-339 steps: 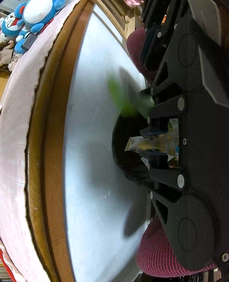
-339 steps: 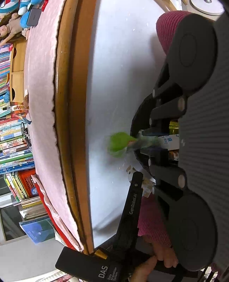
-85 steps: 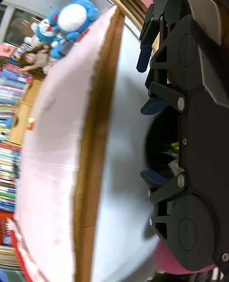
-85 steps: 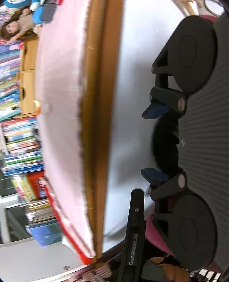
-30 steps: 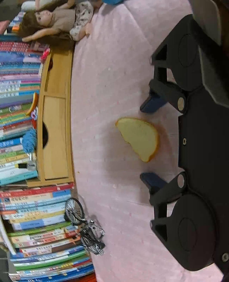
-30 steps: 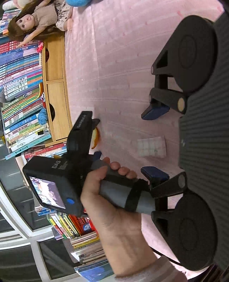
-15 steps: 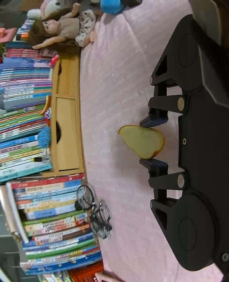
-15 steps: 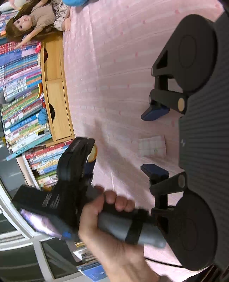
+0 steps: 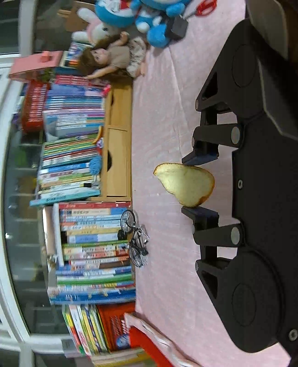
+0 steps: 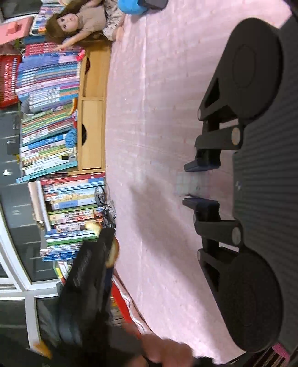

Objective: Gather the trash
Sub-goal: 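Grasp the orange peel with the left tool while the right grasps the white packet, then lower the orange peel into the bin with the left tool while the right drops the white packet in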

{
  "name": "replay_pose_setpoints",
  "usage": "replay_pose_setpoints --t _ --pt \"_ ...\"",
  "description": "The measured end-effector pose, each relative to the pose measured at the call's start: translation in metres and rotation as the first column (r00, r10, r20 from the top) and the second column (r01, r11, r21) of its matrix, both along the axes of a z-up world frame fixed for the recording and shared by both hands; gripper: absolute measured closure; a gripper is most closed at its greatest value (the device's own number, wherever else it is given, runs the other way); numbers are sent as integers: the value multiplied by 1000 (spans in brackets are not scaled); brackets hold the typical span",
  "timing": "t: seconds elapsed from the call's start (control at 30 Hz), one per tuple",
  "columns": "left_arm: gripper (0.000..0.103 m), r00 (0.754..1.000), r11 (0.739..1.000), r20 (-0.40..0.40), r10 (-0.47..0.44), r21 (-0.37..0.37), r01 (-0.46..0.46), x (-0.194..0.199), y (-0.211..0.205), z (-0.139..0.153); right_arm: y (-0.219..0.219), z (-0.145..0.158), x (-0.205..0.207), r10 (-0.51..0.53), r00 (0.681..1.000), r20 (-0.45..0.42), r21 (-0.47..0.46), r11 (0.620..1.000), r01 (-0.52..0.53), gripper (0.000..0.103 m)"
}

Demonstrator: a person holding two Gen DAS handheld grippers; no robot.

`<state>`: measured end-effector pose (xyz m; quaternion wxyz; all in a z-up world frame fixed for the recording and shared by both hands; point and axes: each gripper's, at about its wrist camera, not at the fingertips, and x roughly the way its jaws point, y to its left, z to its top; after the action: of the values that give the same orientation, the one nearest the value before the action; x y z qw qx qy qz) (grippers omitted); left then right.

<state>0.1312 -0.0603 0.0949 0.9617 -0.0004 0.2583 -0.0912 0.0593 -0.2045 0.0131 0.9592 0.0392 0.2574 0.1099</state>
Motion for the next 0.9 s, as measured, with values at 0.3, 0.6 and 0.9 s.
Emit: replay_pose_setpoints --t 0.3,0.6,0.9 --pt "67 999 1000 26 -23 -19 23 -96 17 1 9 18 -43 15 999 42 -20 1000 -14 74" --pt "66 1000 999 14 -15 -47 16 -156 34 -7 19 25 -80 59 998 34 -18 998 -59 74" --pt "66 998 999 -53 -32 -33 30 -186 44 -29 25 14 -106 93 996 -2 -30 995 -93 74"
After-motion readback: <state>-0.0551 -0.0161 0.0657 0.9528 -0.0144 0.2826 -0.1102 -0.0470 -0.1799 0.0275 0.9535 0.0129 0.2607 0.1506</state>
